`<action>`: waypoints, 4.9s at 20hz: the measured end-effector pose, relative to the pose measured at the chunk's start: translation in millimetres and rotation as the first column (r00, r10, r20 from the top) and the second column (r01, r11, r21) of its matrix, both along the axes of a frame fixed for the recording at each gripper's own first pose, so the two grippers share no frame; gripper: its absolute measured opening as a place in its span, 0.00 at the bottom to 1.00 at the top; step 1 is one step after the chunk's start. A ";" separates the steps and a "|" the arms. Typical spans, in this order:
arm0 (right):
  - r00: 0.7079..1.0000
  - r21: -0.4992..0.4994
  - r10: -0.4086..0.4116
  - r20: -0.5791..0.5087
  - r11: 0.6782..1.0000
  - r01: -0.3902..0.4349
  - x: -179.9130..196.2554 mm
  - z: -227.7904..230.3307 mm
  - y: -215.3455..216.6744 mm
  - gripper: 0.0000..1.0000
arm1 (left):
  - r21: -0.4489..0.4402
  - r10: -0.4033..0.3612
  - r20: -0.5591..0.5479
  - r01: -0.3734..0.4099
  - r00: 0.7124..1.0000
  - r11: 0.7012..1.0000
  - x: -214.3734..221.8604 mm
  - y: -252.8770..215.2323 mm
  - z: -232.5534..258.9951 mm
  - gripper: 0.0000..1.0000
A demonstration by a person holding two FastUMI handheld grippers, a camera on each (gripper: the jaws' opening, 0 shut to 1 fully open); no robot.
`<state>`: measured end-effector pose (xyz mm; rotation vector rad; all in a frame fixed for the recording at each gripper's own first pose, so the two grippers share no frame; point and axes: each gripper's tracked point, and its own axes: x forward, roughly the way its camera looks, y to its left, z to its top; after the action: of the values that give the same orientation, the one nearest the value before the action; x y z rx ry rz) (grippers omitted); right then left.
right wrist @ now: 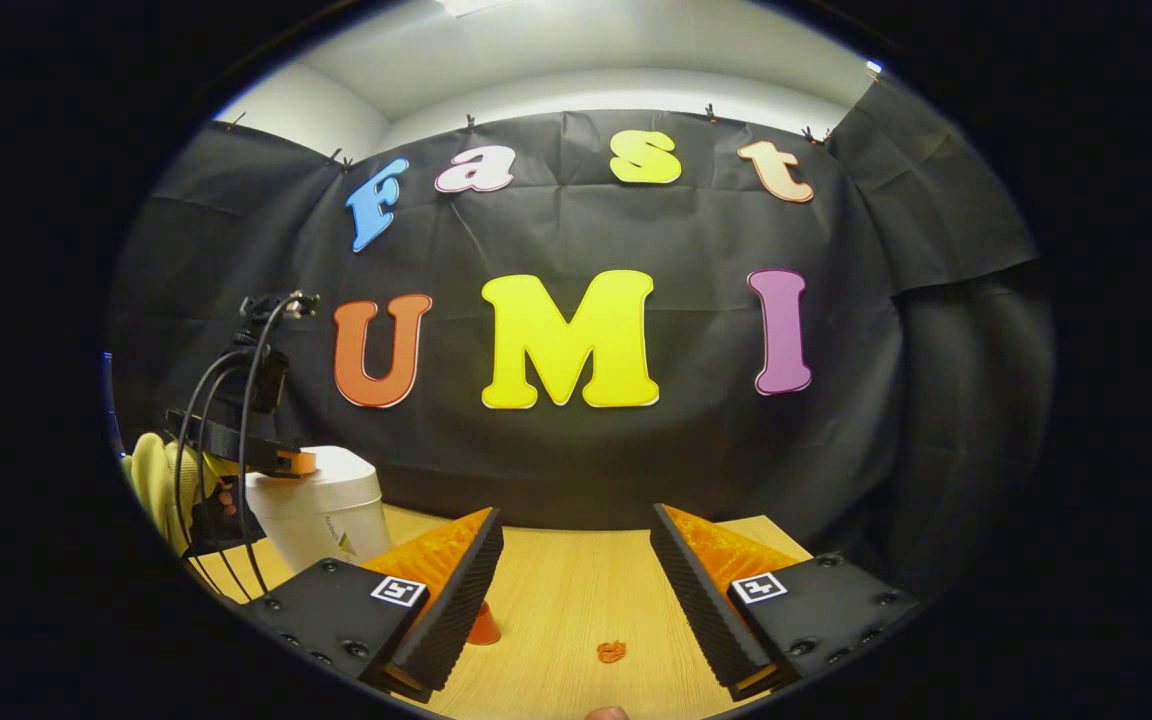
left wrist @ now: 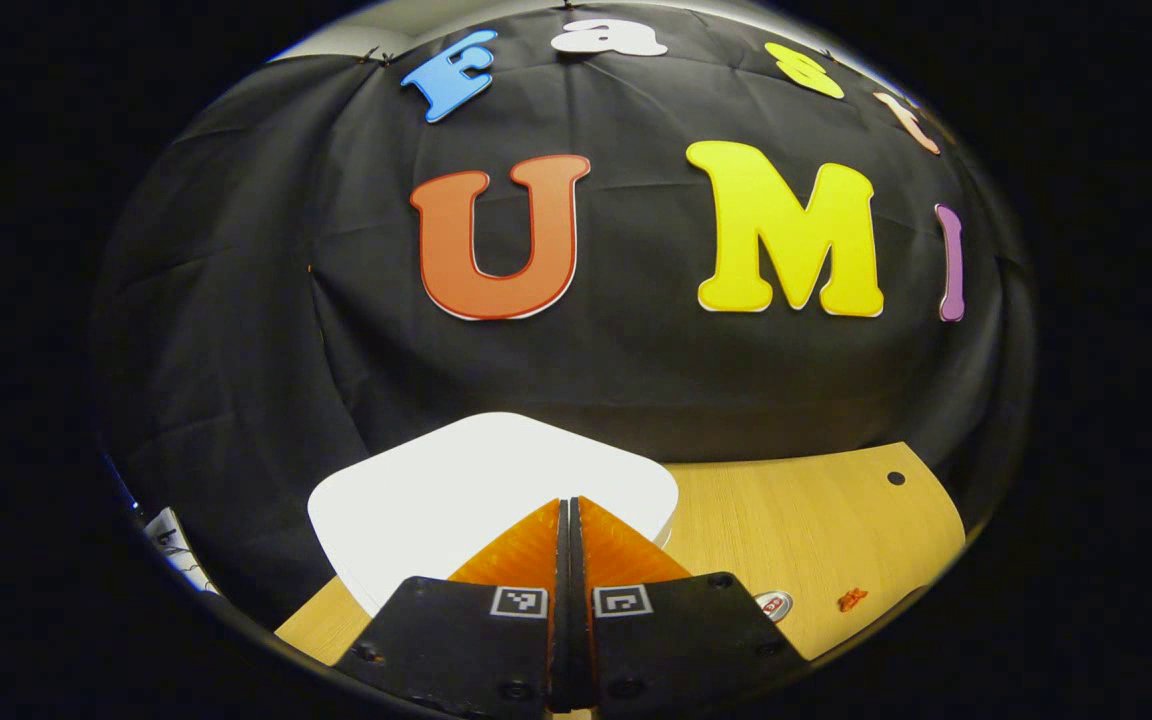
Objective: Press the lid of the desktop garbage bin to open it, pick up the crumpled paper on the desktop and throw it into the bin, then pick up the pop can on the desktop and drop it into the bin, and finally close the garbage bin lid.
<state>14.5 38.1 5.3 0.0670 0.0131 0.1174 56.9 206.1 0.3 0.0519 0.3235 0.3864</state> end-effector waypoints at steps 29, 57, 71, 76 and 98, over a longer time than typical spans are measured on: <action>0.998 -0.021 -0.046 -0.037 0.999 0.045 -0.3 -18.2 0.9 0.95 | 0.065 -0.026 0.280 0.008 0.960 0.998 -50.6 -30.6 95.4 0.05; 0.702 -0.194 -0.107 -0.704 0.980 -0.046 90.1 -302.2 -10.8 0.96 | 0.098 -0.061 0.299 0.033 0.952 0.995 -79.5 -54.1 90.0 1.00; 0.562 -0.153 -0.126 -0.818 0.988 -0.002 96.0 -356.6 -22.7 0.58 | 0.087 -0.065 0.286 0.041 0.956 0.995 -78.7 -54.1 86.9 0.96; 0.573 -0.186 -0.150 -0.806 0.983 -0.005 94.8 -352.9 -22.5 0.19 | 0.047 -0.055 0.281 0.044 0.958 0.998 -84.2 -58.7 80.0 0.96; 0.929 -0.011 0.211 -0.303 0.974 -0.225 86.7 -31.8 150.2 0.21 | 0.033 -0.075 0.294 0.068 0.953 0.997 -116.5 -38.6 89.4 0.96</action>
<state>101.3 188.3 -26.5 0.0375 0.3283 0.3293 -59.6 167.5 89.7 0.0272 0.0218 0.3207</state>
